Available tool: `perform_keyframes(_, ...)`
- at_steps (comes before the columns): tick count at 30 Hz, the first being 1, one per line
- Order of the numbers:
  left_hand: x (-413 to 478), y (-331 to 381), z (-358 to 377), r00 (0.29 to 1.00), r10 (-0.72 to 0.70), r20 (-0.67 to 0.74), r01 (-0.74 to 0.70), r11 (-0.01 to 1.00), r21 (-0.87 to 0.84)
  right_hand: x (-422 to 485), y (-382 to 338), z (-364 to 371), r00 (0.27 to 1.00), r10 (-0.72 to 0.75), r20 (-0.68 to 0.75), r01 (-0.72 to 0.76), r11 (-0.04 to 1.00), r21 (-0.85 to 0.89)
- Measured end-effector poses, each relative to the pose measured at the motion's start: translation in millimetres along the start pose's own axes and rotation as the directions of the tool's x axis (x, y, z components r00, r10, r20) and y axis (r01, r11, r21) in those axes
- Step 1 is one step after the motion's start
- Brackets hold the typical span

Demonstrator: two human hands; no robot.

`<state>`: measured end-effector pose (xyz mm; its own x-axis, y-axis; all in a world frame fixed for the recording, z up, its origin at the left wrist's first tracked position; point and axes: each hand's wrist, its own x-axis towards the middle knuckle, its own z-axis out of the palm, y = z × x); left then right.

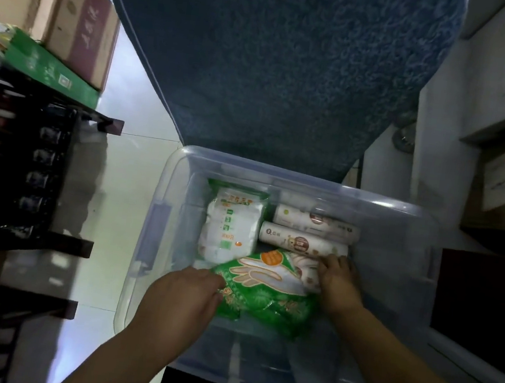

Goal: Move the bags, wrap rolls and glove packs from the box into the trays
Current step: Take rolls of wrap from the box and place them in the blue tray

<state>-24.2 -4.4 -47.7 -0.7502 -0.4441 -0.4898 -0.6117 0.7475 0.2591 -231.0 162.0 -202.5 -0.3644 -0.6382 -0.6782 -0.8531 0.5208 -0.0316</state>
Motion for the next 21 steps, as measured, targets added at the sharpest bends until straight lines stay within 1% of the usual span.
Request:
perform_keyframes(1, 0, 2, 1, 1.000, 0.004, -0.005, -0.004, 1.000, -0.005, -4, 1, -1, 1.000, 0.008, -0.003, -0.008, 0.999, 0.031)
perform_keyframes(3, 0, 5, 0, 1.000, 0.011, -0.023, -0.012, 1.000, -0.028, -13, 5, -10, 0.999, 0.016, -0.035, -0.009, 0.982, 0.189)
perform_keyframes(5, 1, 11, -4, 0.999, 0.015, -0.035, -0.017, 0.998, -0.060, -29, 10, -28, 0.997, 0.061, -0.042, -0.037, 0.900, 0.435)
perform_keyframes(6, 3, 15, -6, 0.999, 0.013, -0.029, -0.015, 0.996, -0.083, -38, 12, -39, 0.994, 0.098, -0.051, -0.056, 0.843, 0.535)
perform_keyframes(7, 4, 18, -8, 1.000, 0.013, -0.024, -0.016, 0.994, -0.107, -47, 14, -49, 0.988, 0.139, -0.067, -0.073, 0.801, 0.594)
perform_keyframes(11, 11, 37, -16, 0.997, 0.061, -0.049, -0.067, 0.991, -0.115, -82, 25, -85, 0.952, 0.217, -0.218, -0.028, 0.767, 0.642)
perform_keyframes(13, 17, 46, -24, 0.993, 0.082, -0.084, -0.092, 0.989, -0.116, -98, 29, -102, 0.944, 0.235, -0.230, 0.005, 0.688, 0.725)
perform_keyframes(15, 23, 53, -29, 0.985, 0.113, -0.127, -0.127, 0.986, -0.111, -112, 30, -119, 0.953, 0.208, -0.220, 0.056, 0.592, 0.804)
perform_keyframes(16, 26, 55, -31, 0.982, 0.132, -0.135, -0.147, 0.984, -0.103, -118, 29, -126, 0.960, 0.172, -0.222, 0.095, 0.544, 0.834)
perform_keyframes(19, 32, 55, -35, 0.978, 0.197, -0.071, -0.200, 0.979, -0.045, -125, 21, -136, 0.970, 0.013, -0.241, 0.222, 0.340, 0.914)
perform_keyframes(21, 34, 52, -35, 0.975, 0.219, -0.025, -0.219, 0.975, -0.021, -125, 12, -131, 0.968, -0.042, -0.246, 0.248, 0.251, 0.936)
